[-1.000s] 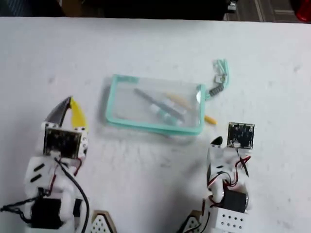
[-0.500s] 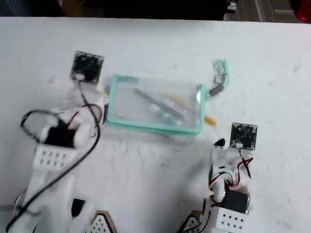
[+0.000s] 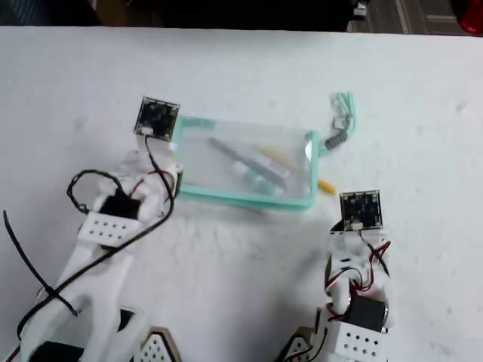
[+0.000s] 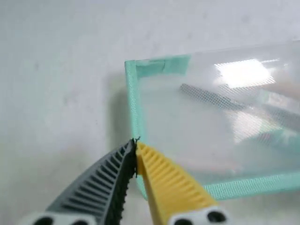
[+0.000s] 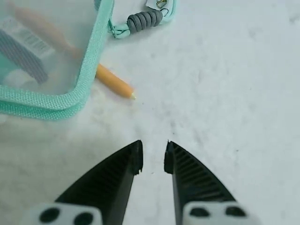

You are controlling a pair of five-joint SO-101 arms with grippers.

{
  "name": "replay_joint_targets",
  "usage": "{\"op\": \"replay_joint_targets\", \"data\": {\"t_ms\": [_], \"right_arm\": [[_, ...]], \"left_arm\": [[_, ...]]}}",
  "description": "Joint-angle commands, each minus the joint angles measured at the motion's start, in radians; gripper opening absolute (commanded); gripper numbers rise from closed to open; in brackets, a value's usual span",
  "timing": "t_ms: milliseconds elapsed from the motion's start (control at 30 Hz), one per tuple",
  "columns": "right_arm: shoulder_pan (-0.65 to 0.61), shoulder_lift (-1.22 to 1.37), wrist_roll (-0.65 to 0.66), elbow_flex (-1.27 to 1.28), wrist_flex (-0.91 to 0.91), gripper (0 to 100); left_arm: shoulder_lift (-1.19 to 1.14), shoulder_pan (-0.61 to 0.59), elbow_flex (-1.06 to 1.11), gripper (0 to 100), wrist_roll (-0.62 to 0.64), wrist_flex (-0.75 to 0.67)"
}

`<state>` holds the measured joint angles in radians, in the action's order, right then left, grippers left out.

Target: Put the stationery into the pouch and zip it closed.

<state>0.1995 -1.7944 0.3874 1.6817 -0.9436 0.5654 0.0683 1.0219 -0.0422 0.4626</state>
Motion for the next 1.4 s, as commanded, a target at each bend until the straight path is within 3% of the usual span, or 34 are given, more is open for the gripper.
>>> {"op": "replay_joint_targets", "data": {"t_ms": [0, 133, 267, 433, 667, 867, 1033, 1200, 1367], "right_arm": [[0.007, -0.007, 0.018, 0.006, 0.012, 8.1], [0.005, -0.007, 0.107, -0.003, 0.085, 8.1], [-0.111, -0.007, 0.094, -0.006, 0.14, 8.1], [-0.234, -0.001, 0.089, -0.132, 0.101, 8.0], [-0.251, 0.045, 0.087, -0.342, 0.058, 8.0], [-0.311, 0.414, 0.074, -0.479, 0.059, 7.7], [-0.323, 0.766, -0.037, -0.64, 0.056, 7.7], [-0.189, 0.997, -0.051, -0.93, 0.004, 8.0], [-0.096, 1.34, -0.172, -1.33, -0.168, 8.0]], "left_arm": [[-0.001, 0.008, -0.002, 2, 0.003, -0.057], [-0.001, 0.008, -0.002, 2, 0.003, -0.054], [0.001, 0.008, -0.006, 2, 0.003, -0.029], [0.001, 0.008, -0.008, 2, 0.003, -0.028], [0.094, 0.018, 0.014, 2, 0.006, -0.014], [0.286, 0.018, 0.115, 2, 0.005, -0.012], [0.364, 0.018, 0.157, 2, 0.003, -0.012], [0.36, 0.018, 0.157, 2, 0.003, -0.012], [0.358, 0.016, 0.158, 2, 0.002, -0.041]]}}
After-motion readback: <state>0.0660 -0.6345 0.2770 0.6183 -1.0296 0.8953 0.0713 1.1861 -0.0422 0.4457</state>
